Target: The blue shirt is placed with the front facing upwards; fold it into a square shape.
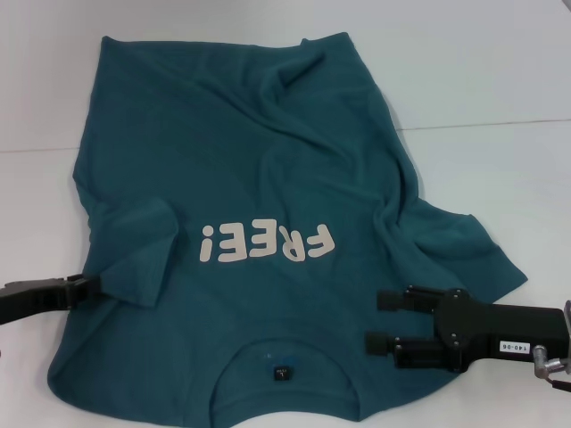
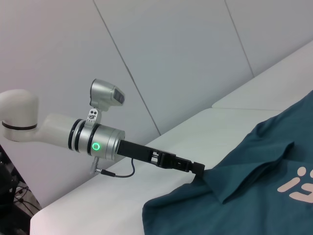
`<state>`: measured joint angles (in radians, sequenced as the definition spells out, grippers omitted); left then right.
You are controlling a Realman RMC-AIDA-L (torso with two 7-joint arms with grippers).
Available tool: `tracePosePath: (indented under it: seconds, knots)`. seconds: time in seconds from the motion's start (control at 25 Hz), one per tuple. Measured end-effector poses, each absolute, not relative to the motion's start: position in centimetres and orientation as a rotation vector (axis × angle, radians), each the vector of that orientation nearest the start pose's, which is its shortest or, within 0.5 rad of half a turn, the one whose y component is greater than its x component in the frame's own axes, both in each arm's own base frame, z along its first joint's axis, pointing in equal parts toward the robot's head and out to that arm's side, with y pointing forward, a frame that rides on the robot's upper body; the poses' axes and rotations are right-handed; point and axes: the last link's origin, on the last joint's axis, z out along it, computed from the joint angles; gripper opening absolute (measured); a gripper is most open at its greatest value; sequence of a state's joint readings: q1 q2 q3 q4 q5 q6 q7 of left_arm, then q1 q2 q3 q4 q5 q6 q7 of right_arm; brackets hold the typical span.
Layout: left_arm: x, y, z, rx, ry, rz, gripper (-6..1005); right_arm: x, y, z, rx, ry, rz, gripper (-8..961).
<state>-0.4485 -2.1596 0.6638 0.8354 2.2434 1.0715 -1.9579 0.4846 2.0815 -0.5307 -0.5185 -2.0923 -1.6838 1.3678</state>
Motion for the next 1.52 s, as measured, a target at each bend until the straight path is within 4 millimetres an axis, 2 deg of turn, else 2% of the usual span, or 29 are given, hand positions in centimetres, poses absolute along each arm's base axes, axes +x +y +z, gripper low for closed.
tracePosePath:
  seconds: [0.08,0.36,0.56,0.88,1.52]
  knots:
    - [-33.1,35.1,1.1,-2.109,-1.295,-0.351,478,28.2,28.9,-1.3,-2.727,0.859,0.876,876]
    - [-32.9,35.1,1.0,-2.117,-1.295,-0.351,44,28.2,28.9,-1.3,-2.727,0.861,0.876,875]
    - [-32.4,34.9,0.8,-2.148,-1.304,-0.376,11,28.2,28.9,-1.3,-2.727,0.858,0.876,875]
    - [-30.4,34.8,-0.3,-2.266,-1.328,-0.429,-2,28.2,28.9,-1.3,-2.726,0.853,0.876,874]
    - [-28.9,35.6,-0.6,-2.273,-1.398,-0.494,-1,28.4,28.9,-1.2,-2.721,0.86,0.873,873]
